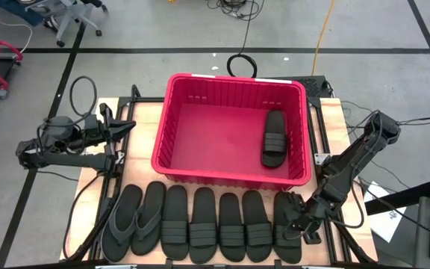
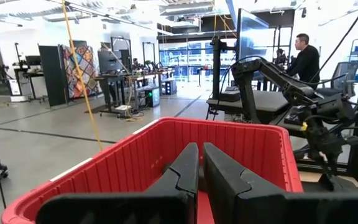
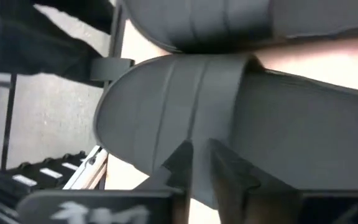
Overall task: Pick and place slides into bin
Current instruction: Put the black slide into the red container
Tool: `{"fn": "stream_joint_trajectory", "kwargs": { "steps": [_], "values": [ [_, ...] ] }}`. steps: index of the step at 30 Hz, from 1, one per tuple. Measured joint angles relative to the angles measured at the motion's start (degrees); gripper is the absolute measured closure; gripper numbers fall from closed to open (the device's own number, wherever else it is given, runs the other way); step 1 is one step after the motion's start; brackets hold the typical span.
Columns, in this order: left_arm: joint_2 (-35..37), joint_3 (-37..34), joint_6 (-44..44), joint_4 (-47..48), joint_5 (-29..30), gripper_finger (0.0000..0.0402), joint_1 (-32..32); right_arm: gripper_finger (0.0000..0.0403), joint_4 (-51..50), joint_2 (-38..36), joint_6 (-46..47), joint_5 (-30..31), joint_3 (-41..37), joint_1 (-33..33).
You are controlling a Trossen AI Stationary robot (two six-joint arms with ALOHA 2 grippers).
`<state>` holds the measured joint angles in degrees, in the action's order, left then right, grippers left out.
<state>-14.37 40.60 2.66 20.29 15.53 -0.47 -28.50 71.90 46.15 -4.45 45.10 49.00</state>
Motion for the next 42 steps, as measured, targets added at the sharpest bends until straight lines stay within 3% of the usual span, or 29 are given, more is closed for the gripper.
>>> {"fn": "stream_joint_trajectory", "kwargs": {
  "steps": [11, 19, 24, 29, 33, 37, 42],
  "values": [
    [0.0, 0.0, -0.2, -0.9, -0.1, 0.0376, 0.0, 0.0204, 3.3, 0.0, 4.3, -0.7, -4.0, -1.0],
    [0.0, 0.0, -0.9, -0.9, -0.1, 0.0376, 0.0, 0.0181, 22.8, 0.0, 7.7, -9.4, -11.8, -1.0],
    [0.0, 0.0, -0.9, -0.9, -0.1, 0.0376, 0.0, 0.0193, 33.1, 0.0, 10.0, -10.9, -16.1, -0.9],
    [0.0, 0.0, -1.0, -0.9, 0.0, 0.0376, 0.0, 0.022, 34.0, 0.0, 8.4, -10.9, -16.5, -0.9],
    [0.0, 0.0, -1.0, -0.9, 0.0, 0.0376, 0.0, 0.028, 34.1, 0.0, 8.1, -10.8, -16.6, -0.9],
    [0.0, 0.0, -1.6, -0.9, 0.0, 0.0376, 0.0, 0.0375, 35.9, 0.0, 7.7, -11.5, -16.6, -0.9],
    [0.0, 0.0, -1.7, -0.9, -0.1, 0.0376, 0.0, 0.0392, 42.7, 0.1, 9.6, -14.7, -15.7, -0.9]
  ]
}}
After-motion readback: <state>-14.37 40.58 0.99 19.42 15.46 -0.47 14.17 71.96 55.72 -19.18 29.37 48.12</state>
